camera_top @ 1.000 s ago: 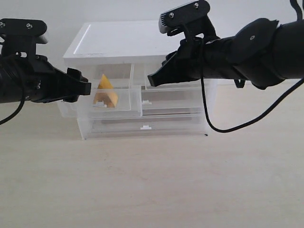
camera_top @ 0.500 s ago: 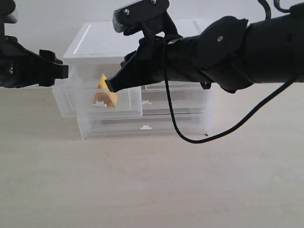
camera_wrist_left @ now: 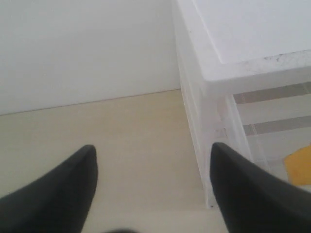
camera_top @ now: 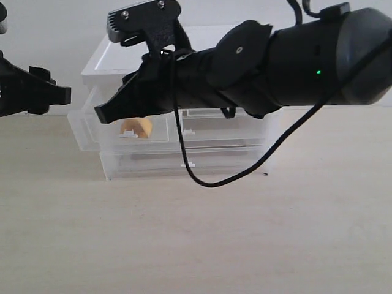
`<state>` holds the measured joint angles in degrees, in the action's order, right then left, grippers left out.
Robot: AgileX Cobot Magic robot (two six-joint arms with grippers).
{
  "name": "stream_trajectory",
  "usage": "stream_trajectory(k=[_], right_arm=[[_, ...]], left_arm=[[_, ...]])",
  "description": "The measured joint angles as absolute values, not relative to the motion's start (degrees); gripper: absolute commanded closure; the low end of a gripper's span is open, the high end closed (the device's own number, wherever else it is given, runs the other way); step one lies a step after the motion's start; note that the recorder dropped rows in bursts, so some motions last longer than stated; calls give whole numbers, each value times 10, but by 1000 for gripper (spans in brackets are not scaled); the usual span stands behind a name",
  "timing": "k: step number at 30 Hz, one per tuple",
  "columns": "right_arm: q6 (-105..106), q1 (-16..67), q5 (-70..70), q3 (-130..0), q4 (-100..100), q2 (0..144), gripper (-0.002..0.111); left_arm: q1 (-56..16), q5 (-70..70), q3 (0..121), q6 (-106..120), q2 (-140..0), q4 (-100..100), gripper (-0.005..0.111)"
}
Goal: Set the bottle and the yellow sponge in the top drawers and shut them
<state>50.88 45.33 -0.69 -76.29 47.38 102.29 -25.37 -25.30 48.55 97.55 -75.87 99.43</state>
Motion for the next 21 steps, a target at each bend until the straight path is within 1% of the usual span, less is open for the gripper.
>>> stream_trajectory(k=[2,3,5,6,21], right_arm=[[506,457,-20,-771,477,1034,85],[504,457,-22,-772,485,1039,89],[503,457,-27,-775,489,1039,107],[503,457,-29,-775,490,1039,108],[472,457,-43,-776,493,1041,108]], left_arm=[[-254,-252,485,976,-758,995,46],[-254,-252,485,976,-758,995,46],[-254,-252,485,976,-756,995,46],[-254,-252,485,976,-755,995,46],[-254,-252,485,976,-755,995,46]])
